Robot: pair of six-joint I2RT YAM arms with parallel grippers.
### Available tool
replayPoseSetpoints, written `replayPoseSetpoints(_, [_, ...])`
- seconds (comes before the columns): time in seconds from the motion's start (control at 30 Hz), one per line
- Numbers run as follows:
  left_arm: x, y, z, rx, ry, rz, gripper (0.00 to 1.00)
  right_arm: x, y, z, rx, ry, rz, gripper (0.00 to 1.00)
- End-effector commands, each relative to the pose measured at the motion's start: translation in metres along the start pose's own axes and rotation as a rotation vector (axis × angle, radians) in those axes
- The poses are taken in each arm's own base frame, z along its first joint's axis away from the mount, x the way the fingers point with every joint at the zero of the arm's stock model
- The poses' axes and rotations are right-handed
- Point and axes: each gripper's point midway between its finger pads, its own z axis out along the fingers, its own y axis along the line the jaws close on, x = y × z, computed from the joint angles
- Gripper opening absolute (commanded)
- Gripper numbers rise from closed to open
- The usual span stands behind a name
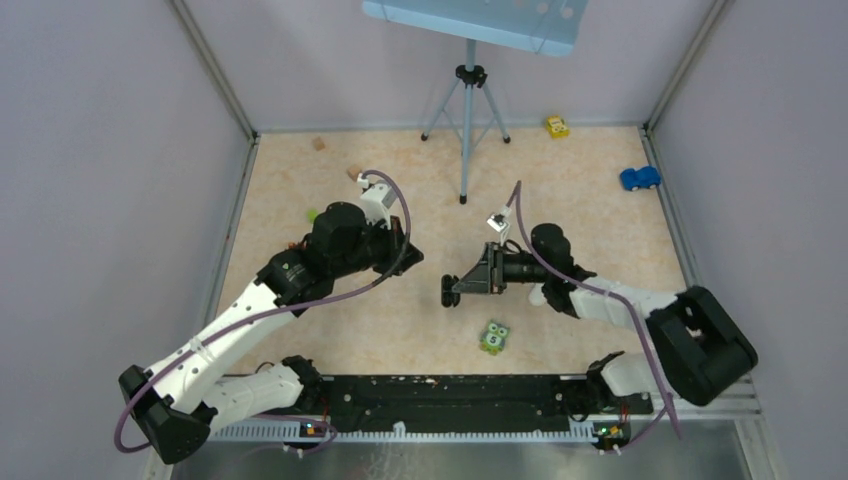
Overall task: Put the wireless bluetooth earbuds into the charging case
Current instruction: Place the charging case with the earbuds at the corner of the board.
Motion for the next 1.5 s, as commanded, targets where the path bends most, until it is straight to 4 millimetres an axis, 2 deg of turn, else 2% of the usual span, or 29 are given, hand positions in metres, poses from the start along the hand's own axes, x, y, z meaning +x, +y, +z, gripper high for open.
replayPoseSetpoints(0.0, [-0.006, -0.003, 0.003, 0.024, -0.029, -0.005, 0.09, 0.012, -0.052, 0.010, 0.113, 0.059, 0.048, 0.00])
replayPoseSetpoints(0.13, [-0.006, -0.001, 0.000, 0.008, -0.035, 0.001, 0.09, 0.021, -0.076, 0.018, 0.100, 0.074, 0.113, 0.00])
replayPoseSetpoints(0.3, [-0.005, 0.002, -0.002, -0.005, -0.035, 0.005, 0.09, 0.032, -0.093, 0.020, 0.110, 0.090, 0.160, 0.00])
replayPoseSetpoints(0.6, [-0.003, 0.003, 0.001, -0.003, -0.028, 0.001, 0.09, 0.052, -0.124, 0.007, 0.225, 0.130, 0.214, 0.00])
replayPoseSetpoints(0.83, [-0.002, 0.003, 0.003, 0.002, -0.022, -0.001, 0.09, 0.057, -0.135, 0.002, 0.288, 0.142, 0.207, 0.01])
replayPoseSetpoints(0.93, [-0.002, 0.002, 0.003, 0.004, -0.021, -0.003, 0.09, 0.058, -0.135, 0.002, 0.293, 0.142, 0.202, 0.21])
replayPoseSetpoints(1.03, [-0.002, 0.002, 0.003, 0.004, -0.023, -0.001, 0.09, 0.056, -0.133, 0.001, 0.293, 0.133, 0.193, 0.49])
replayPoseSetpoints(1.07, [-0.002, 0.002, 0.003, 0.004, -0.022, -0.001, 0.09, 0.056, -0.133, 0.000, 0.293, 0.130, 0.191, 0.52])
replayPoseSetpoints(1.2, [-0.001, 0.003, 0.003, 0.004, -0.018, -0.003, 0.09, 0.055, -0.132, -0.002, 0.302, 0.125, 0.187, 0.59])
replayPoseSetpoints(1.33, [-0.001, 0.003, 0.003, 0.001, -0.019, -0.002, 0.09, 0.053, -0.130, -0.005, 0.326, 0.116, 0.171, 0.61])
replayPoseSetpoints(1.47, [0.000, 0.006, 0.002, -0.012, -0.022, -0.003, 0.10, 0.039, -0.129, -0.018, 0.436, 0.083, 0.110, 0.63])
